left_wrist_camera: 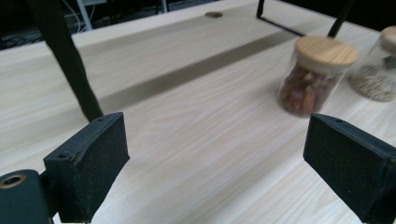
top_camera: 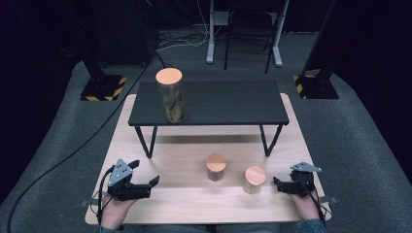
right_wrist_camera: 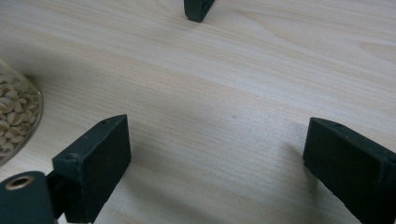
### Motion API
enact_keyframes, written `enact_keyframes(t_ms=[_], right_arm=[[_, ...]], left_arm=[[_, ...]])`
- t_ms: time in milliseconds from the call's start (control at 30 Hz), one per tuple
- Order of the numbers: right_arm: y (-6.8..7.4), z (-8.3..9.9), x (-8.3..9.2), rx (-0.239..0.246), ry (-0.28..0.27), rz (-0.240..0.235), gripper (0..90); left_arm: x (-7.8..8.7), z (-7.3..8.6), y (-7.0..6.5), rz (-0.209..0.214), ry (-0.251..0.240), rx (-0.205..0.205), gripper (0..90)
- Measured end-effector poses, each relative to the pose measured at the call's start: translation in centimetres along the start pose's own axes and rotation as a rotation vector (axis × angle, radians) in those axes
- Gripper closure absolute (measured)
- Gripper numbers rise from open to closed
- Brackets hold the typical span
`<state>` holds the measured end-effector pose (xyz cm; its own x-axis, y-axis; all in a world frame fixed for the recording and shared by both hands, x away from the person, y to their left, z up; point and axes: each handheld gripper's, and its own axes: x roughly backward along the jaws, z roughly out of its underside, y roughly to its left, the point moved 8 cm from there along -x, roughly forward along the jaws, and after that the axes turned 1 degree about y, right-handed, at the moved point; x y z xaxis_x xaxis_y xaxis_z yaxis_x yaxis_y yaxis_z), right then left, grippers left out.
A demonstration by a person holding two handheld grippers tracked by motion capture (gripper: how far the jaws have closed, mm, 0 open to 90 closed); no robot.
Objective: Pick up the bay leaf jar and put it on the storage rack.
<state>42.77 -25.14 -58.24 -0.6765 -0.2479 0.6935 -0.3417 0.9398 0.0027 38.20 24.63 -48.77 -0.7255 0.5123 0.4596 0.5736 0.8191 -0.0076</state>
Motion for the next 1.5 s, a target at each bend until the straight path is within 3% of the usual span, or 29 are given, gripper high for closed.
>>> enact_keyframes(t_ms=[633, 1500], right_arm=[[0.0, 0.0, 0.0, 0.0, 0.0, 0.0, 6.7], [0.0, 0.0, 0.0, 0.0, 0.0, 0.0, 6.7]], left_arm=[[-2.7, 4.4, 2.3, -0.051, 0.11, 0.078, 6.4], [-4.5, 7.1, 2.4, -0.038, 0.253, 0.108, 6.4]])
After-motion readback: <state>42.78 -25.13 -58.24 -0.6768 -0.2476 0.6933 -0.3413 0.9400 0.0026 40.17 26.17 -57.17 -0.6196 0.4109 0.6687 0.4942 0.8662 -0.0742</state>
